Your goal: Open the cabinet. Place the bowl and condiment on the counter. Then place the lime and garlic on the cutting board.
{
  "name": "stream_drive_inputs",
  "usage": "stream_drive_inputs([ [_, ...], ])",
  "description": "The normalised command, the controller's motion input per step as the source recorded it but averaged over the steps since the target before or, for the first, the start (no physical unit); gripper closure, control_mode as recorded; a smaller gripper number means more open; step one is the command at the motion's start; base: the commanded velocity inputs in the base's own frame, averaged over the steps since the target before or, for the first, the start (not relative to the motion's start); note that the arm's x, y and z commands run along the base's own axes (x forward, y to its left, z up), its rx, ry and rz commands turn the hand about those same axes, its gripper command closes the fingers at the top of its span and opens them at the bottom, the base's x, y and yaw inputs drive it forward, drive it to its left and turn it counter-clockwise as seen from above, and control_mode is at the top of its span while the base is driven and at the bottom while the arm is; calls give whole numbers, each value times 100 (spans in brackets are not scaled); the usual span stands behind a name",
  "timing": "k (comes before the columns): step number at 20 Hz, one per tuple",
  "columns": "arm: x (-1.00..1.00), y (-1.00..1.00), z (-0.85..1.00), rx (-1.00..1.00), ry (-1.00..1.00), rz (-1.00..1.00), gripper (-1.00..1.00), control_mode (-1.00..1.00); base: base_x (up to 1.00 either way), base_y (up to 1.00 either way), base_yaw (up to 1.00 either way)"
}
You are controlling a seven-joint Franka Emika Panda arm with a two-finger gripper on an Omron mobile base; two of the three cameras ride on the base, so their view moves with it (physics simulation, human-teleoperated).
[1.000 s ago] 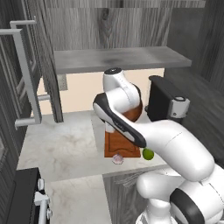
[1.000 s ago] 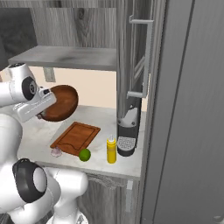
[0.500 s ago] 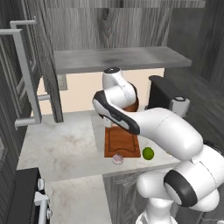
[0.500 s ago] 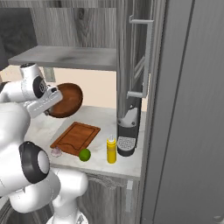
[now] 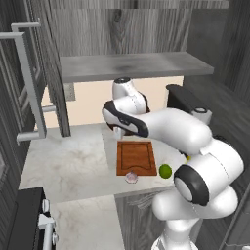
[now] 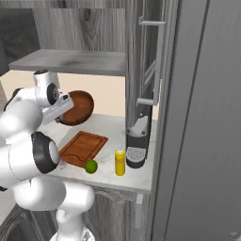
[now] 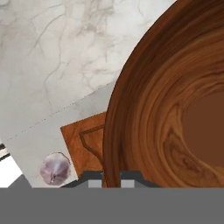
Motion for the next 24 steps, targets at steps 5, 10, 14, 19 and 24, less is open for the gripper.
stream_drive_inputs([
  [5,43,0,-20,1,1,0,100,-100,0,0,0],
  [10,31,0,-23,0,0,0,100,-100,0,0,0],
  [14,26,0,-31,0,1,0,100,-100,0,0,0],
  [19,27,0,-33,0,0,0,100,-100,0,0,0],
  [24,26,0,-25,0,0,0,100,-100,0,0,0],
])
